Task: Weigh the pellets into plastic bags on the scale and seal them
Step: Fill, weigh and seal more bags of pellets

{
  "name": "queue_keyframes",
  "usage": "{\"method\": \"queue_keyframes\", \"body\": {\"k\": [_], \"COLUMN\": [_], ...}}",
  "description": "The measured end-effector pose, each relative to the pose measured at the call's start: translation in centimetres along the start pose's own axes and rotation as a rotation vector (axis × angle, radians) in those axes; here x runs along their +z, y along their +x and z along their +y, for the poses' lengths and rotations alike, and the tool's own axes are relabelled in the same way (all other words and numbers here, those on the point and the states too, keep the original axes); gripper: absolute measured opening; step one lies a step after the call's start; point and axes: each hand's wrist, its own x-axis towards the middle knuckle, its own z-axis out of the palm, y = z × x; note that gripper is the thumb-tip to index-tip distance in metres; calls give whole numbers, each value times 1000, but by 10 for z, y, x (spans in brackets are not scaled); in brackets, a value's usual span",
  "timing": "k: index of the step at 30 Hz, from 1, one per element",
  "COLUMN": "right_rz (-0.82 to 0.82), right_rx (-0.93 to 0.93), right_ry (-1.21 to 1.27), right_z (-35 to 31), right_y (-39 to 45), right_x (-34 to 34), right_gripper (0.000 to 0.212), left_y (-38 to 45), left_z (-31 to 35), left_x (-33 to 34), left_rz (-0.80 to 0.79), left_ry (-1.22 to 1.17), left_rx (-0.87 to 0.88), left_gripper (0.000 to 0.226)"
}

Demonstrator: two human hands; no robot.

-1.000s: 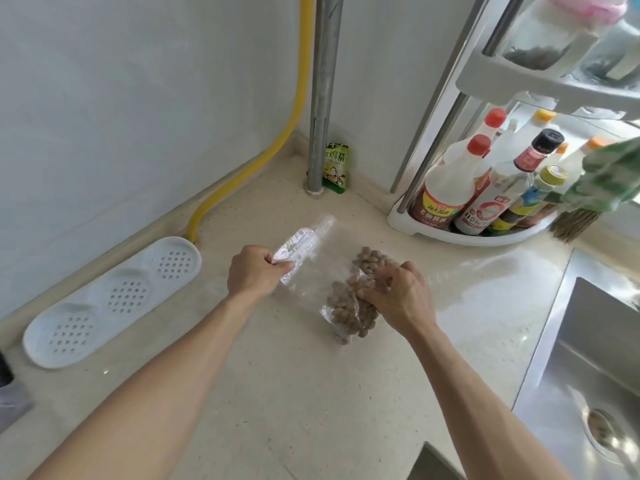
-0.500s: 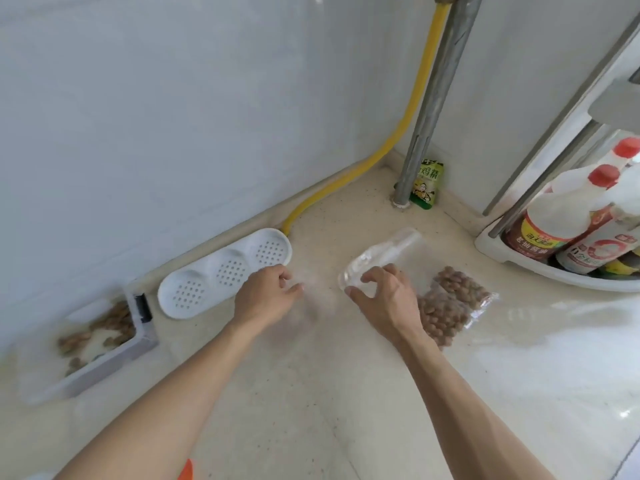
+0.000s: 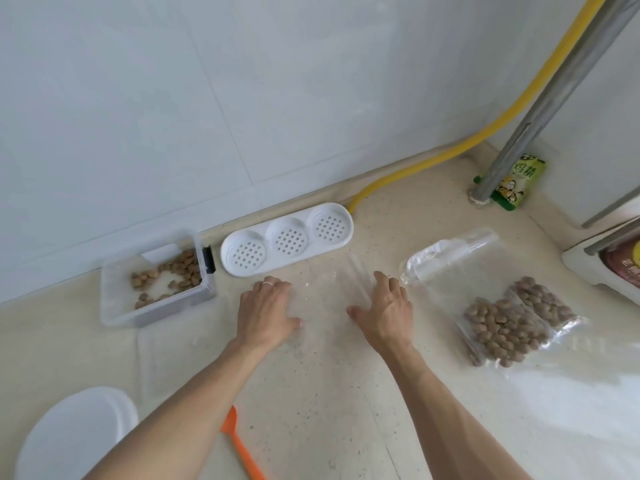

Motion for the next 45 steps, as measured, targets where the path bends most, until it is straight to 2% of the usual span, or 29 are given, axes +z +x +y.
{"method": "queue_keyframes", "body": {"k": [3, 7, 10, 12, 16, 18, 23, 29, 35, 39, 45], "right_rz": [-9, 29, 82, 73, 38, 66, 131, 58, -154, -224, -243], "right_rx": [9, 8, 37, 80, 162, 192, 221, 188, 150, 84, -1], "right_ry": [100, 240, 314, 427, 763, 908, 1048, 989, 851, 727, 558], "right_z": [0, -1, -3, -9, -33, -47, -90, -154, -212, -228, -234], "right_y": [-5, -12, -16, -23, -48, -64, -112, -192, -252, -265, -262], "right_x": [2, -7, -18, -27, -45, -44, -19, 40, 111, 135, 144], "right_gripper": [62, 36, 26, 34, 55, 57, 26, 14, 11, 19, 33], "left_y": [-2, -5, -10, -16, -37, -50, -98, -169, -220, -233, -224], "left_z": [-2, -5, -4, -5, -25, -43, -110, -219, -314, -343, -351], "left_x": [3, 5, -13, -29, -56, -66, -80, -77, -60, -38, -16], "left_rz": [4, 95, -27, -136, -223, -224, -194, -34, 94, 108, 38], "left_ry": [-43, -231, -540, -705, -779, -757, -803, -917, -855, -808, -763], "left_rx": [0, 44, -3, -30, 5, 28, 22, -80, -265, -356, -376], "left_gripper": [46, 5, 5, 8, 14, 17, 23, 25, 31, 41, 52]}}
